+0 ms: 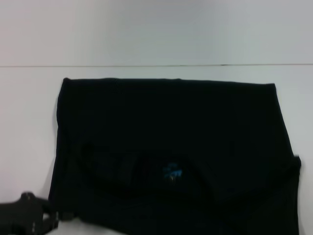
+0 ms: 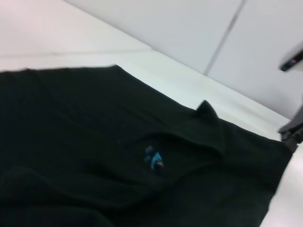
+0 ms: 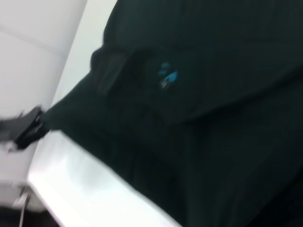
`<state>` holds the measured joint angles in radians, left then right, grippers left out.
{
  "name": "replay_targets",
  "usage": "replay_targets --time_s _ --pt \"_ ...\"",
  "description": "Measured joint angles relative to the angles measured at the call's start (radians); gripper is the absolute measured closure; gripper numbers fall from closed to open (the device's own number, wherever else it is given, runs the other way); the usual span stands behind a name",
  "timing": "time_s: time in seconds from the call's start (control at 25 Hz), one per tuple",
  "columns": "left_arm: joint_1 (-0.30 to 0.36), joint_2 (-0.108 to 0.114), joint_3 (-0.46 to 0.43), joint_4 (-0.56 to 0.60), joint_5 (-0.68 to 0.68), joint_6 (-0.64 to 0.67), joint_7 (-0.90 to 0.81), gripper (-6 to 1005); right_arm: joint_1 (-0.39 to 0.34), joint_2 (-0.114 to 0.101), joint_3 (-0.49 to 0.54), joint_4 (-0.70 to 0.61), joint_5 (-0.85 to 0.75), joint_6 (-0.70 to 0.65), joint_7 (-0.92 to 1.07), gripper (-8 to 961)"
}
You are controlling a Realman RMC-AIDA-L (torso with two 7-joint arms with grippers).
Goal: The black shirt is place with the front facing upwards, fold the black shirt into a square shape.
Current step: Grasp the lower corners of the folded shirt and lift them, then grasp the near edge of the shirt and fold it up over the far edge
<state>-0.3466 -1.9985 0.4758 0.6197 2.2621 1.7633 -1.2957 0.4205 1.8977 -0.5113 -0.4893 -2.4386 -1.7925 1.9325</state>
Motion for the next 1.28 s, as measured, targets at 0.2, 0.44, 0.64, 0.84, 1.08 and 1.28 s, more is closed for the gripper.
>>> replay_targets --time_s 0.2,0.44,0.64,0.84,1.08,1.28 --pt "0.022 -0.003 -0.001 0.006 0.060 0.059 0.001 981 -0.006 0.023 -0.002 0.001 -0.074 -0.039 -0.062 943" --pt "0.046 -0.006 -0.035 0.015 0.129 0.083 -0.005 981 -0.037 0.017 0.006 -0.009 -0.082 -0.064 -0.081 943" --pt "0.075 -0.006 -0.066 0.035 0.166 0.144 0.003 981 -0.058 0.008 0.016 -0.012 -0.082 -0.103 -0.112 942" --pt "0.090 -0.007 -0.096 0.046 0.172 0.213 0.060 981 -0.066 0.004 0.019 -0.012 -0.082 -0.159 -0.162 942" --pt "0.071 0.002 -0.191 0.032 0.155 0.244 0.112 982 -0.055 -0.010 0.049 -0.001 -0.076 -0.191 -0.215 942" --pt "0.056 0.007 -0.214 0.015 0.071 0.246 0.130 981 -0.042 -0.013 0.065 0.001 -0.053 -0.193 -0.232 942"
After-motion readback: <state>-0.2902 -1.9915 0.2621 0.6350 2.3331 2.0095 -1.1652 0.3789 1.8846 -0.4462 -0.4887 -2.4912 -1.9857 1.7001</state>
